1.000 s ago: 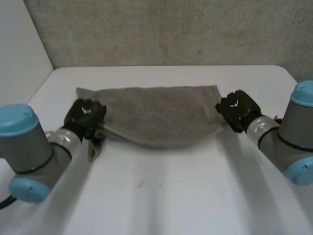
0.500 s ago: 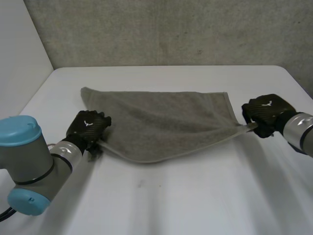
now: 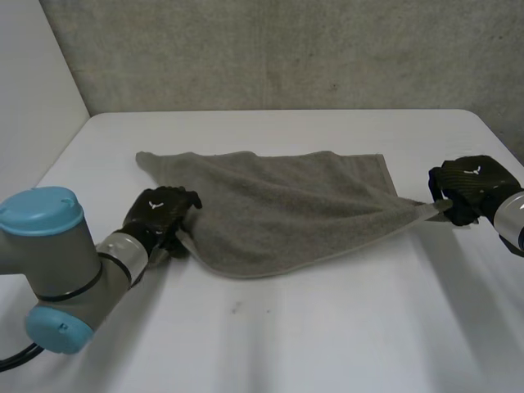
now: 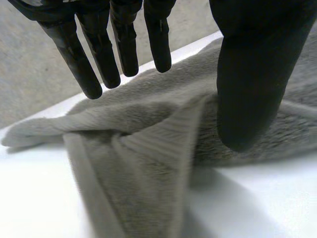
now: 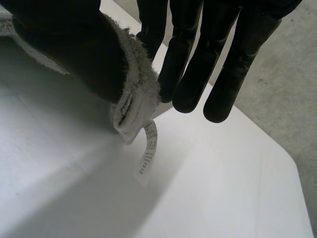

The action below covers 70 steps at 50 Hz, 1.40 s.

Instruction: Fold the laundry

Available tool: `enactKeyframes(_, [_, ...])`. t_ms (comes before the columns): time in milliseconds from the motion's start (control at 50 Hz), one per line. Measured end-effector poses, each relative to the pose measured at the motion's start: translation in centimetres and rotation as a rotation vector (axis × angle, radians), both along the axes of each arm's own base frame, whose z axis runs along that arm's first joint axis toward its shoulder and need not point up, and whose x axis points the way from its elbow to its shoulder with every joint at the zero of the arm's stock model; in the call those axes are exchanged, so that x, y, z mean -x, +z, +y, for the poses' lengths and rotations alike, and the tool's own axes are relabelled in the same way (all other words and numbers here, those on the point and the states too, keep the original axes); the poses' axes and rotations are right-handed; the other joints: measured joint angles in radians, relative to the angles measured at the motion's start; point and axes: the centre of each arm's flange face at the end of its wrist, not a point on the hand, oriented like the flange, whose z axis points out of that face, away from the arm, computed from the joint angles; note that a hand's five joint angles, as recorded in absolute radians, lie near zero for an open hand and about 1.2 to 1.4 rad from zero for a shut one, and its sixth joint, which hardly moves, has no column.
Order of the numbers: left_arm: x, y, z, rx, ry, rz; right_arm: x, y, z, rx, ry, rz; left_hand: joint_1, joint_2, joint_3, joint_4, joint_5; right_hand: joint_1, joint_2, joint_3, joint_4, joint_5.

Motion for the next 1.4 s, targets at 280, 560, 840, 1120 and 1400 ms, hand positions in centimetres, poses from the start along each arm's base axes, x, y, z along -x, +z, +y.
enactKeyframes(280, [0.6,-1.0,0.2,-0.038,0.000,-0.006,0.0,0.3,-0.3,0.019,-0.002,-0.002,0.087,0.088,0.087,0.087,0.088,0.000,0.000,0.000,0.000,0.000])
enactKeyframes(560, [-0.3,-1.1,-1.1,0.037,0.091,-0.087,0.9,0.4,-0.8,0.024,-0.027,0.002,0.259,0.255,0.255,0.255,0.252,0.000,0.000,0.000,0.000,0.000])
enactKeyframes(840, [-1.9,2.7,2.7,0.229,0.004,-0.395,0.6,1.5,0.7,-0.010,0.020,0.091,0.711,0.755,0.753,0.753,0.740,0.000,0.000,0.000,0.000,0.000])
enactKeyframes(1120, [-5.2,5.0,10.4,0.006,-0.251,-0.829,2.2,1.5,7.0,-0.314,0.283,0.540,0.722,0.765,0.763,0.764,0.754,0.000,0.000,0.000,0.000,0.000])
enactKeyframes(1400, [-2.0,5.0,0.3,0.275,-0.097,-0.704,-1.1,-0.5,1.5,-0.106,0.161,0.481,0.744,0.765,0.763,0.765,0.763,0.000,-0.001,0.000,0.000,0.000])
